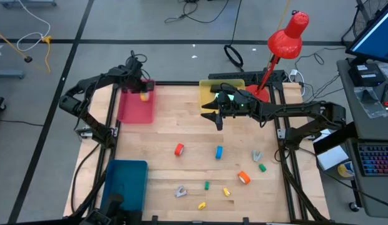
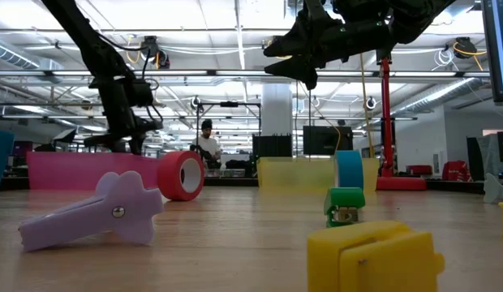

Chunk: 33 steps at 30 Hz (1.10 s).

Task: Pick and place Stapler, Stapler remover, tape
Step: Put the yellow tape into the pink bin

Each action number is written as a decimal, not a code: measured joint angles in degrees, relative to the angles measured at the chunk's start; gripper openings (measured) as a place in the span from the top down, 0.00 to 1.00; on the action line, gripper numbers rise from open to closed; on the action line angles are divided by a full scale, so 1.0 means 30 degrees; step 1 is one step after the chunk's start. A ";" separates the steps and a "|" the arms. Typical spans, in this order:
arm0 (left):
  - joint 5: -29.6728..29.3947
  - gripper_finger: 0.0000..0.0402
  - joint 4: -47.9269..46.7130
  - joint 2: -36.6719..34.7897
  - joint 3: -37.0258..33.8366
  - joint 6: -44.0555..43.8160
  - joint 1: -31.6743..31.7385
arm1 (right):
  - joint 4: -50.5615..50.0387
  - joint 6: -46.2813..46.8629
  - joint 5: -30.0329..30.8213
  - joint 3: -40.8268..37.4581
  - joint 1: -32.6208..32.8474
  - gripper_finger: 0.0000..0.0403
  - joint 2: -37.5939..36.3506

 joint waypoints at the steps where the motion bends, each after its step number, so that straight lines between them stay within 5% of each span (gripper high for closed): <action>1: -0.0288 0.74 -0.0130 -0.0003 0.0000 0.0130 0.0007 | 0.0000 0.0000 0.0000 0.0000 0.0000 0.48 0.0000; 6: -0.0860 0.65 -0.0619 0.0383 -0.0021 0.0311 -0.0061 | 0.0007 -0.0007 -0.0058 0.0000 0.0000 0.48 0.0007; 12: -0.1513 0.74 -0.0394 0.0738 -0.0022 0.0397 -0.0326 | 0.0002 -0.0002 -0.0058 0.0000 0.0000 0.48 0.0005; 18: -0.2045 0.70 -0.0486 0.0751 -0.0022 0.0362 -0.0400 | 0.0000 0.0029 -0.0063 0.0000 0.0000 0.48 0.0007; 25: 0.1302 0.74 0.0721 0.0796 -0.0051 0.0219 0.0280 | 0.0000 0.0048 -0.0066 -0.0002 0.0000 0.48 0.0007; 33: 0.1492 0.74 0.0932 0.0796 -0.0051 0.0299 0.0637 | 0.0000 0.0051 -0.0066 0.0000 0.0000 0.48 0.0007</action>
